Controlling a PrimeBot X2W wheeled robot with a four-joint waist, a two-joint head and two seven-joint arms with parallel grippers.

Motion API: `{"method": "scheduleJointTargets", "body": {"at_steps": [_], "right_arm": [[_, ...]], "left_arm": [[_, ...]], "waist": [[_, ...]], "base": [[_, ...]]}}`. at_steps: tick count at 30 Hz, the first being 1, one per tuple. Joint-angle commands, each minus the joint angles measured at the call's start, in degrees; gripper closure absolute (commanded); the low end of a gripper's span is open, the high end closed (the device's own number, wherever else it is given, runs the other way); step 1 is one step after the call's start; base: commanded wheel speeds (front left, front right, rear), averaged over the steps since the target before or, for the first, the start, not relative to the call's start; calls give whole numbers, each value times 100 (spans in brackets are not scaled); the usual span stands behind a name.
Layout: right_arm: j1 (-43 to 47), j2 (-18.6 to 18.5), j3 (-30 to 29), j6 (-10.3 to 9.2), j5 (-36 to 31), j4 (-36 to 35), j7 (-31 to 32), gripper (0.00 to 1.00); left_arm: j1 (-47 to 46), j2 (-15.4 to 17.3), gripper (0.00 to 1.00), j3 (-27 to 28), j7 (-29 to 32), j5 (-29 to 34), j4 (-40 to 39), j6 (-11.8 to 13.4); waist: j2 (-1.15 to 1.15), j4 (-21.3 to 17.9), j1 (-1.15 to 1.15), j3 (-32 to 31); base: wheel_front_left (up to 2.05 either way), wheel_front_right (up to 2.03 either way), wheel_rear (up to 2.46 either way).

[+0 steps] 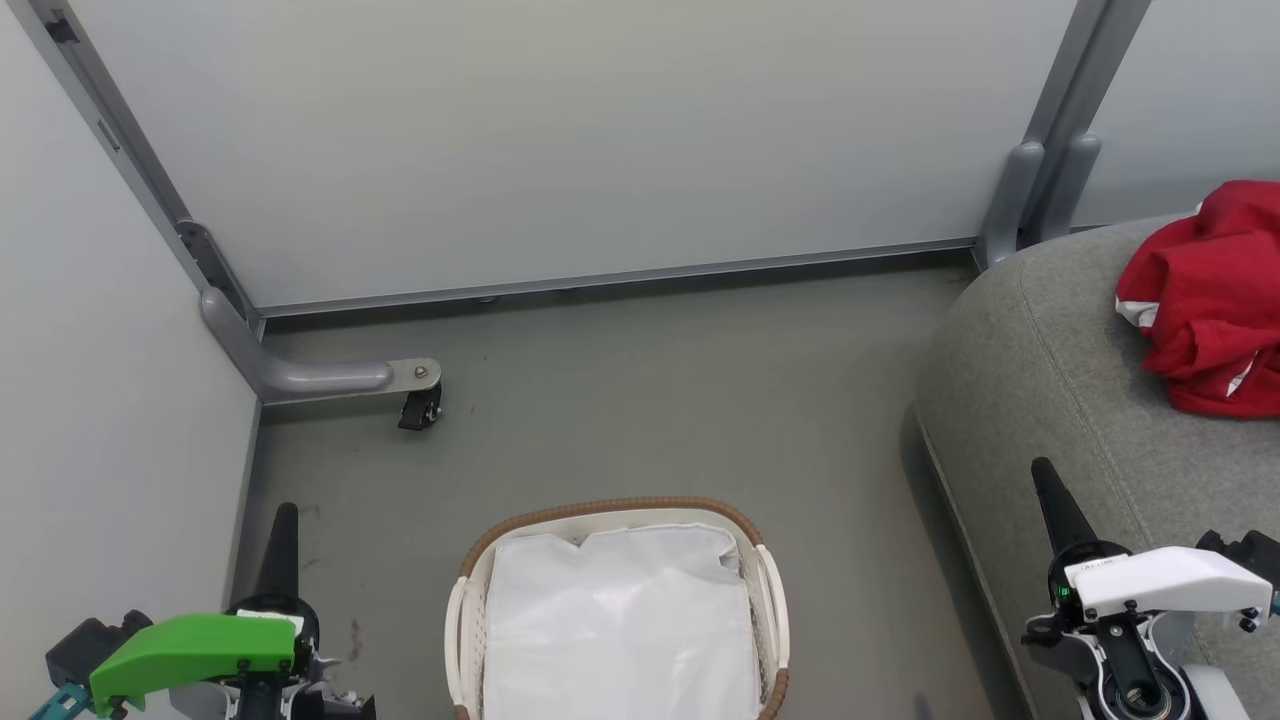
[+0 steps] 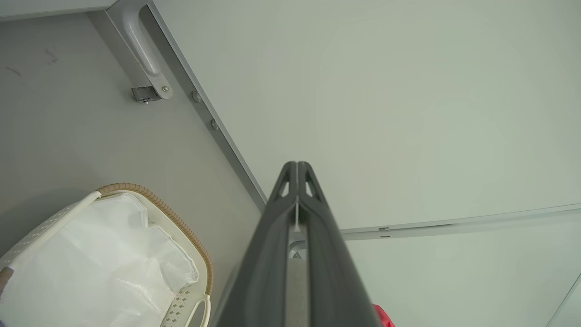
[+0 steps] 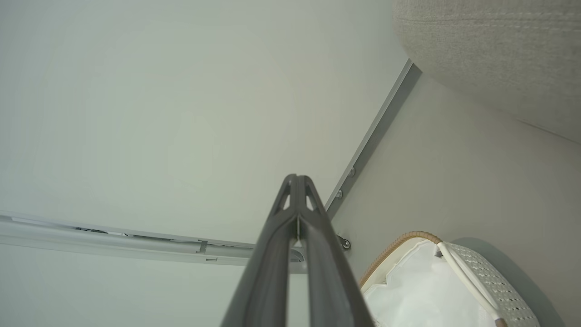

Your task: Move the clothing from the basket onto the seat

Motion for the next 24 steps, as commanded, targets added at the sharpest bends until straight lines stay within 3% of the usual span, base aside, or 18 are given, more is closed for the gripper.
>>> {"method": "scheduleJointTargets", "body": {"at_steps": [1,24], "right_arm": [[14,-36,-28,-2,152,-76,37,100],[41,-44,-105,-3,1199,-183,318,100]], "left_arm": [[-147,33,100,47,33,-136,-56,-31],[-255,38,100,181,310,-1034,-98,-63]], "waist": [[0,-2,0,-2],[0,-37,0,-38]], "base": [[0,0,0],[0,0,0]]}}
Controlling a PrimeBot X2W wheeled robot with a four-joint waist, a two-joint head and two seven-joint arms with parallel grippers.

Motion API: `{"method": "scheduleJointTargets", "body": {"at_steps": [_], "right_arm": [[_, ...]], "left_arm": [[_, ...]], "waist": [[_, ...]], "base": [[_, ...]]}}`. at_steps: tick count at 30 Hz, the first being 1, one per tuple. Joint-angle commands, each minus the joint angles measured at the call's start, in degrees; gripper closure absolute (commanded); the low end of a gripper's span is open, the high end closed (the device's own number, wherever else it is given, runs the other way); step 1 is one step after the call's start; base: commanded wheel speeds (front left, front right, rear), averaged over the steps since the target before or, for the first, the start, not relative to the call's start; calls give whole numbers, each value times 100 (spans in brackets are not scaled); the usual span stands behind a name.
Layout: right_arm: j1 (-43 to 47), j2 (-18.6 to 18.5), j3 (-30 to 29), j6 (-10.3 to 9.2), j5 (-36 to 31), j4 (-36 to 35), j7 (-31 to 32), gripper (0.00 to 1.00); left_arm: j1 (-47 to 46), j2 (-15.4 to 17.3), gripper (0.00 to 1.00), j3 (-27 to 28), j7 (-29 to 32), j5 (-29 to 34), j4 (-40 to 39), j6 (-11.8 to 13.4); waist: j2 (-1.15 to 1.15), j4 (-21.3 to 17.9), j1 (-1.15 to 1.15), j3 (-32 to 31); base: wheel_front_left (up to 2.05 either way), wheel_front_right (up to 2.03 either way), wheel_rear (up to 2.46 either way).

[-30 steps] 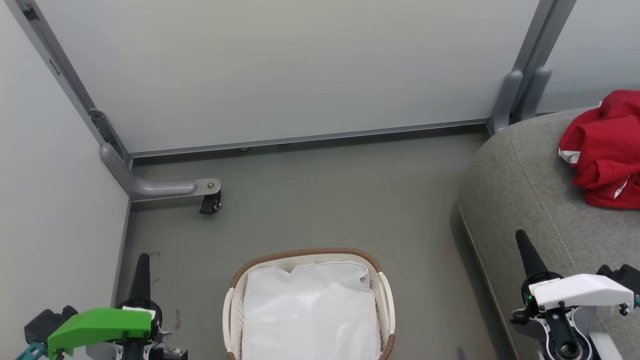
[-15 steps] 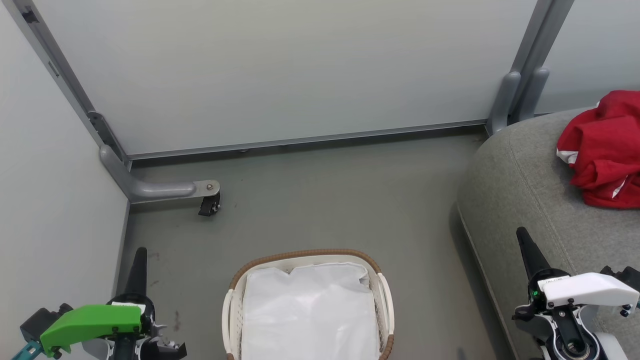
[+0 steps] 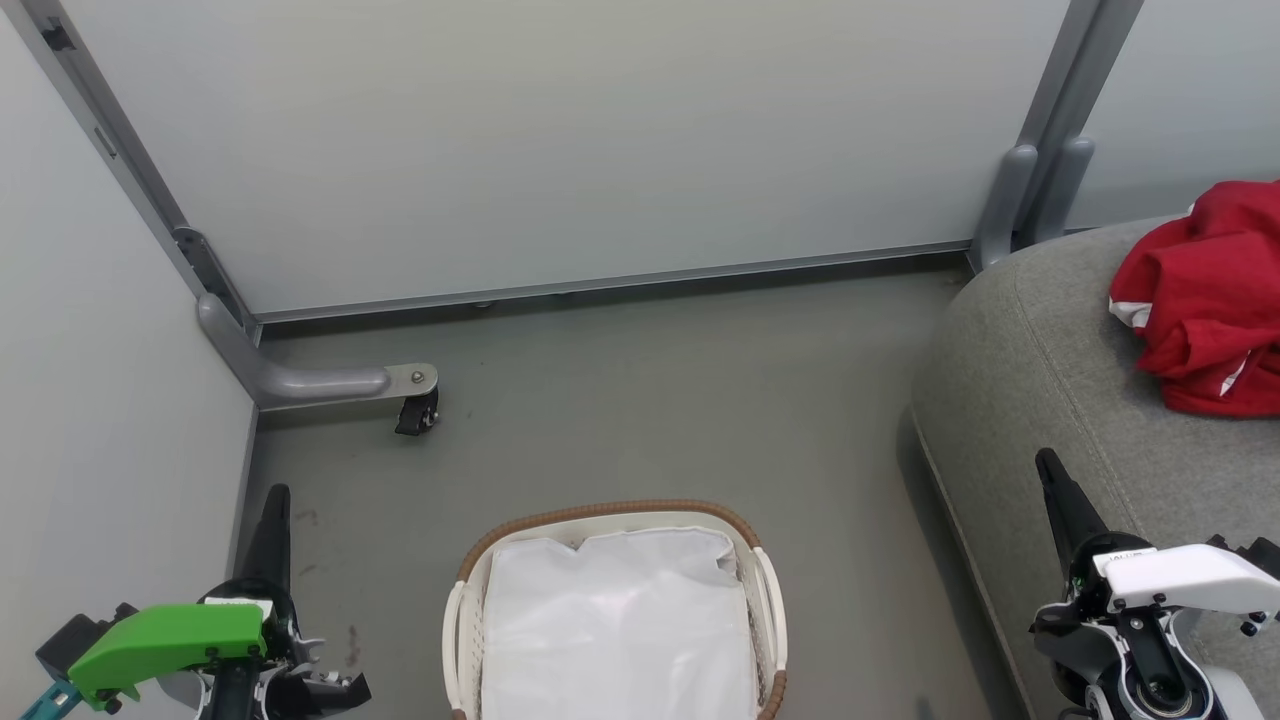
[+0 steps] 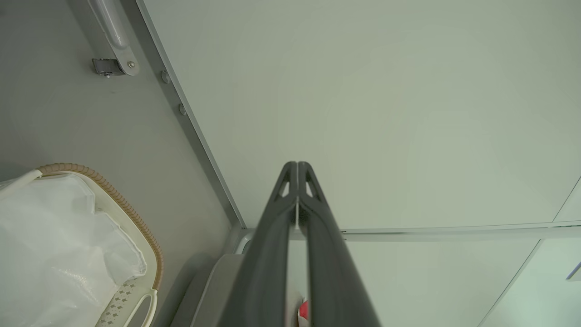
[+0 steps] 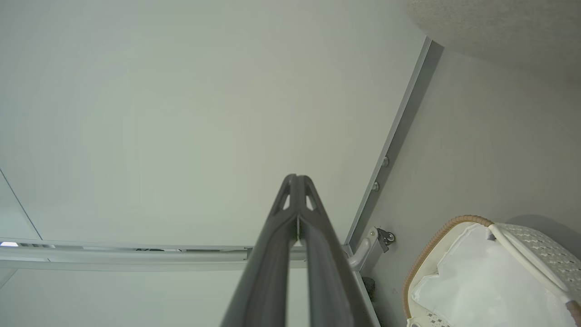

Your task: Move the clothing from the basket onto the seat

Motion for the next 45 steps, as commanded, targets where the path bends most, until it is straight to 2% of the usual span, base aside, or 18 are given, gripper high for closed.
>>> {"method": "scheduleJointTargets", "body": {"at_steps": [1,18,45], "right_arm": [[41,-35,-23,-3,118,-57,45,100],[61,-40,-73,-4,786,-121,223,100],[61,-41,-71,-4,775,-118,214,100]], "left_arm": [[-131,37,100,35,29,-116,-45,-36],[-176,39,100,122,206,-688,-65,-56],[-173,37,100,121,209,-673,-61,-57]], "waist": [[0,-2,0,-2],[0,-28,0,-29],[0,-28,0,-29]], "base": [[0,0,0],[0,0,0],[0,0,0]]}}
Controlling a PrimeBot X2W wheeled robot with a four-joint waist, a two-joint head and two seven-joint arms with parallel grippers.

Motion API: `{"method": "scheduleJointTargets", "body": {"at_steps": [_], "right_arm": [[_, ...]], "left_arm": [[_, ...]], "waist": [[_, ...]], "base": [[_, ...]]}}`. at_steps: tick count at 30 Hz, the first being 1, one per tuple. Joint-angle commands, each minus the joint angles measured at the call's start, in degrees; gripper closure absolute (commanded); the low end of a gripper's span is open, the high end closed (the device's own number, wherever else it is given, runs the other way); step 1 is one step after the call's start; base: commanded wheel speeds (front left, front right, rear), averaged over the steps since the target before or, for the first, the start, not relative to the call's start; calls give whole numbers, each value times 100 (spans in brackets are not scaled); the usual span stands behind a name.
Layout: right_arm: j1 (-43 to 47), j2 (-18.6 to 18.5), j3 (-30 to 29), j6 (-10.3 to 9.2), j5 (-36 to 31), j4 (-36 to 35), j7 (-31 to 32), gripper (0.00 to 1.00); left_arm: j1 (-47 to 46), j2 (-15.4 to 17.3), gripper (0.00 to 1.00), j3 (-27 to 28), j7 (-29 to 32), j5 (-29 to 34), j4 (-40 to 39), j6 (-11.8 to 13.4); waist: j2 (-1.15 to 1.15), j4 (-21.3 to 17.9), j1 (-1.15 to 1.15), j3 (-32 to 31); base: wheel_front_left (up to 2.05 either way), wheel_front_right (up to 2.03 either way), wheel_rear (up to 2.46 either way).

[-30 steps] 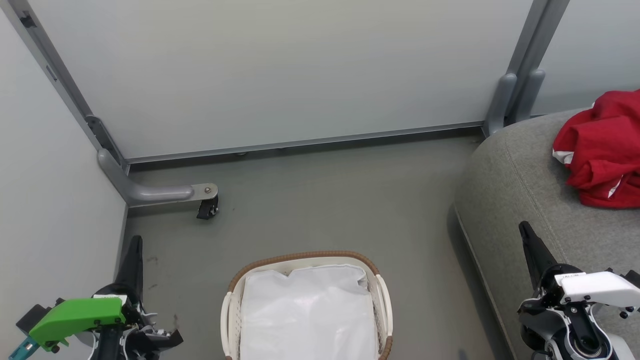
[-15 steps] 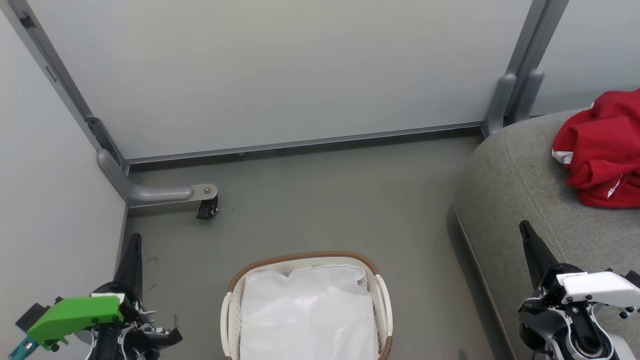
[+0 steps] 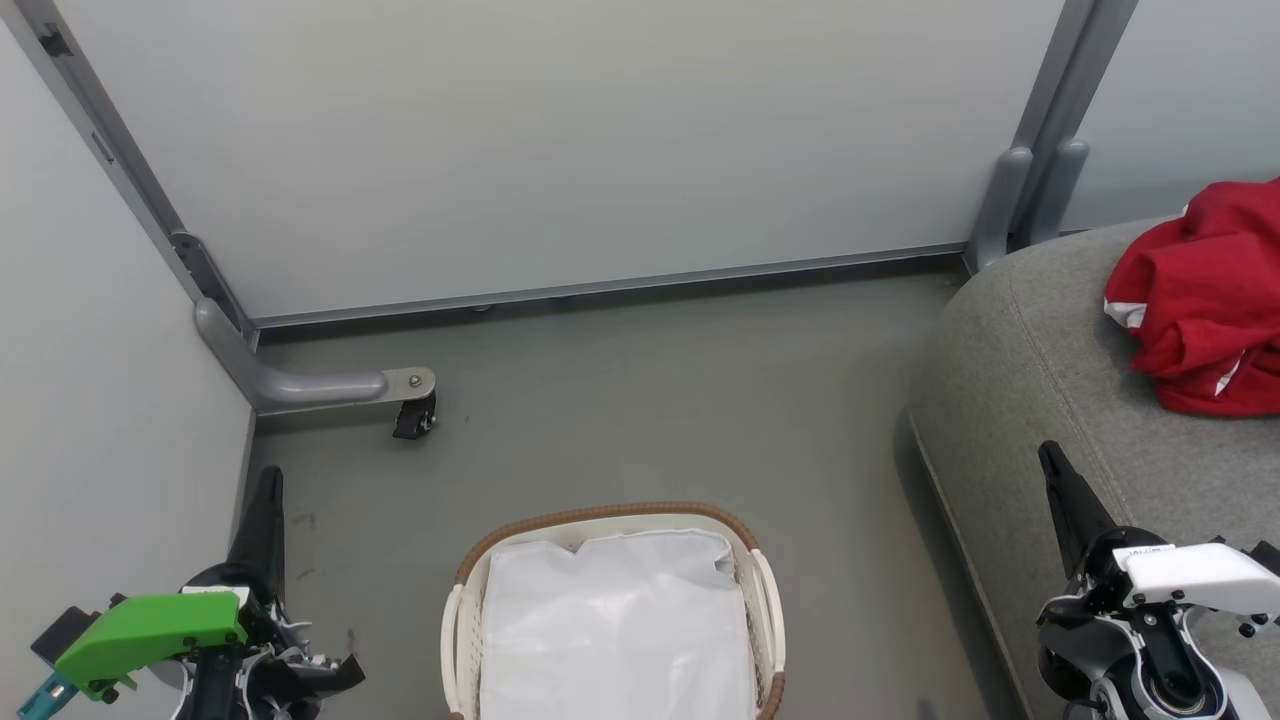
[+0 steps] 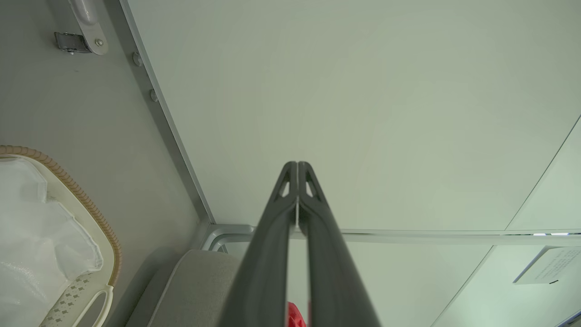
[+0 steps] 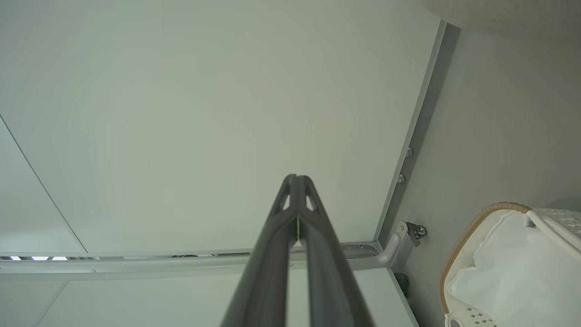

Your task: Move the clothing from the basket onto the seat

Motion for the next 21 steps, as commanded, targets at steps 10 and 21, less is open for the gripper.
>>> {"method": "scheduleJointTargets", "body": {"at_steps": [10,21], "right_arm": [[60,-34,-12,-4,20,-25,10,100],[60,-33,-12,-4,20,-25,9,100]], "left_arm": [[-58,35,100,17,21,-18,-13,-37],[-58,34,100,18,22,-17,-13,-37]], "waist": [[0,0,0,0],[0,0,0,0]], "base": [[0,0,0],[0,0,0]]}}
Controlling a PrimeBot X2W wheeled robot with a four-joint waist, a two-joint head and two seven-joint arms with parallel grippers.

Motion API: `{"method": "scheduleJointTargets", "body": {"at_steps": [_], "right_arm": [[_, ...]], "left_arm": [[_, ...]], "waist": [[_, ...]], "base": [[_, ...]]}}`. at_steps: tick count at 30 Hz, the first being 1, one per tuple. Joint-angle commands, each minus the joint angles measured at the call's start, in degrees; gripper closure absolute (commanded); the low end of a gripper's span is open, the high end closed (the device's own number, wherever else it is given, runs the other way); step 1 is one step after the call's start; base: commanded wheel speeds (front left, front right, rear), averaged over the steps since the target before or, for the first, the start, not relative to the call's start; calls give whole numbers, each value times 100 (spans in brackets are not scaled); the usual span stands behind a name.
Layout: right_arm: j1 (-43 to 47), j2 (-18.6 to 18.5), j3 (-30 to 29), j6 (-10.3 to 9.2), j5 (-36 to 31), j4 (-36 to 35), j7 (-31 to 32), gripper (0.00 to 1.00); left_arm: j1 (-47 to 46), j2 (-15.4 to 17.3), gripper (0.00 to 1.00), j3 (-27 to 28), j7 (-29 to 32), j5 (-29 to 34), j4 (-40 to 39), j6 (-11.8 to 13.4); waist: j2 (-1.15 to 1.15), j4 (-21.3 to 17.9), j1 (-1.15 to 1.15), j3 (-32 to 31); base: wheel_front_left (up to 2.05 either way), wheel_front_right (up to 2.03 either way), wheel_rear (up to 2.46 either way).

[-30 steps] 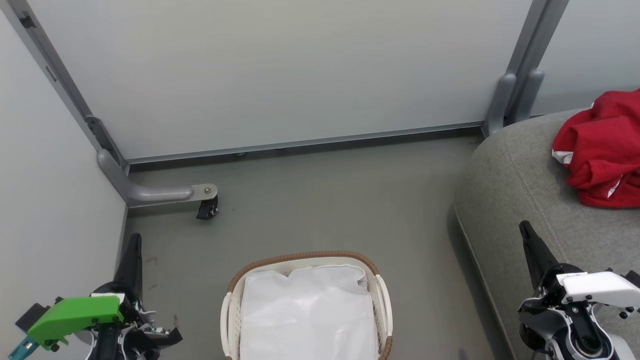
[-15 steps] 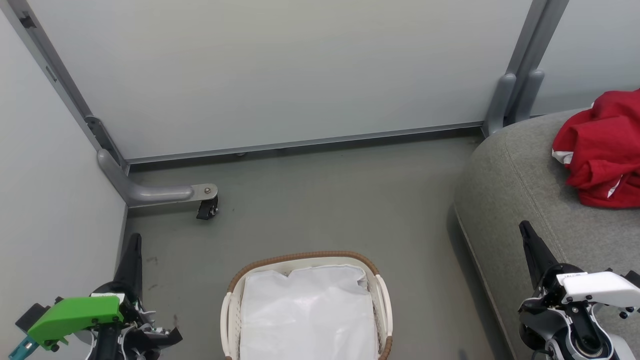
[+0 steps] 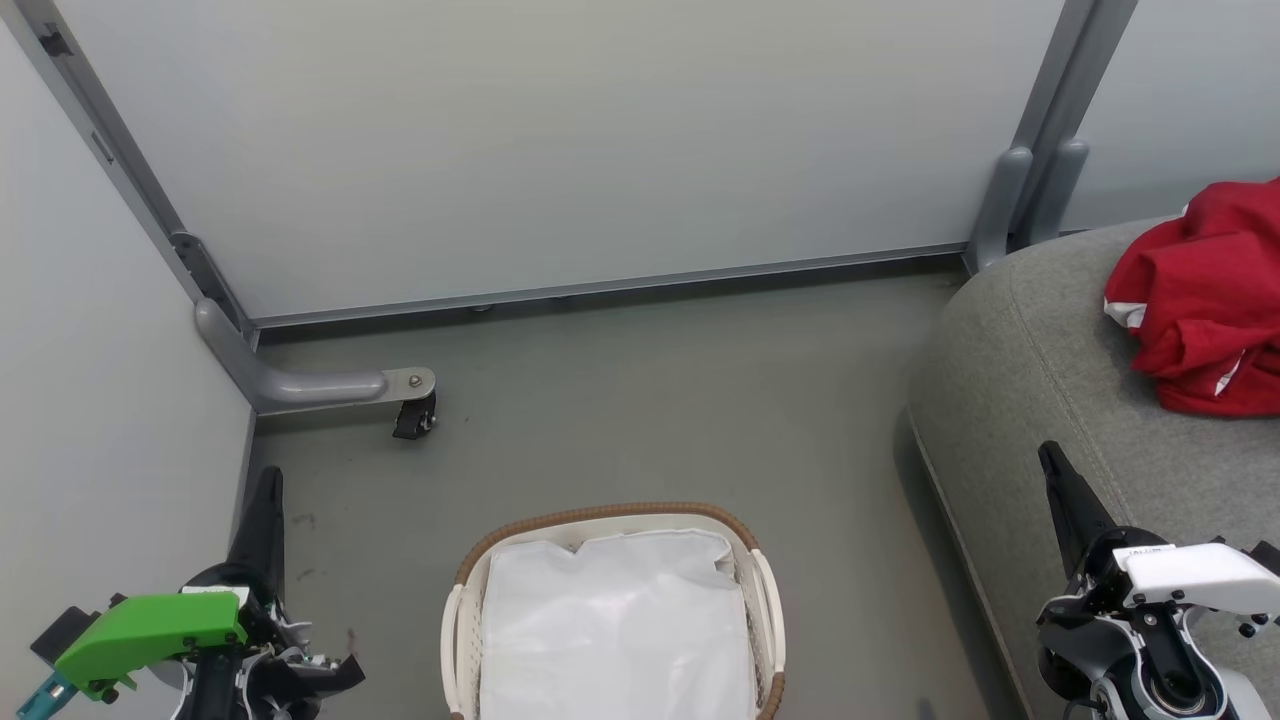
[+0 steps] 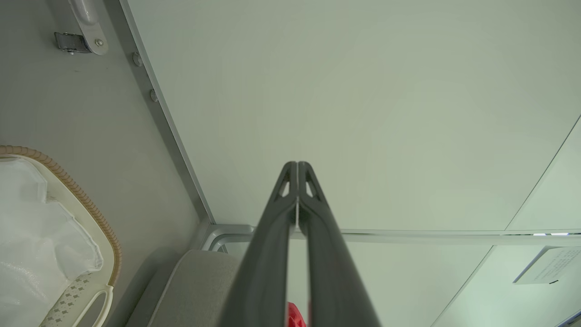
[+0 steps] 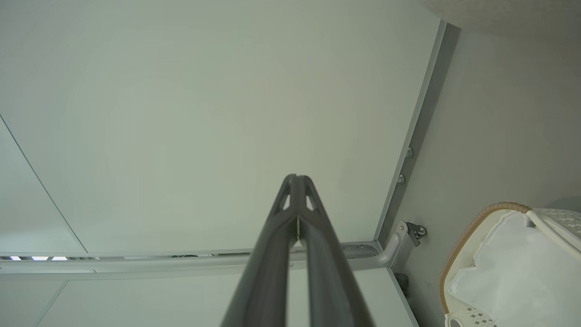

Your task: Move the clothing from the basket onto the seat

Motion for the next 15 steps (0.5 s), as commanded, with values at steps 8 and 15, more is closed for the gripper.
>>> {"method": "scheduleJointTargets", "body": {"at_steps": [8,15], "right_arm": [[60,-32,-12,-4,20,-24,9,100],[60,-32,-12,-4,20,-24,9,100]], "left_arm": [[-59,34,100,17,21,-17,-14,-37],[-59,34,100,17,22,-17,-13,-37]], "waist": [[0,0,0,0],[0,0,0,0]], "base": [[0,0,0],[0,0,0]]}}
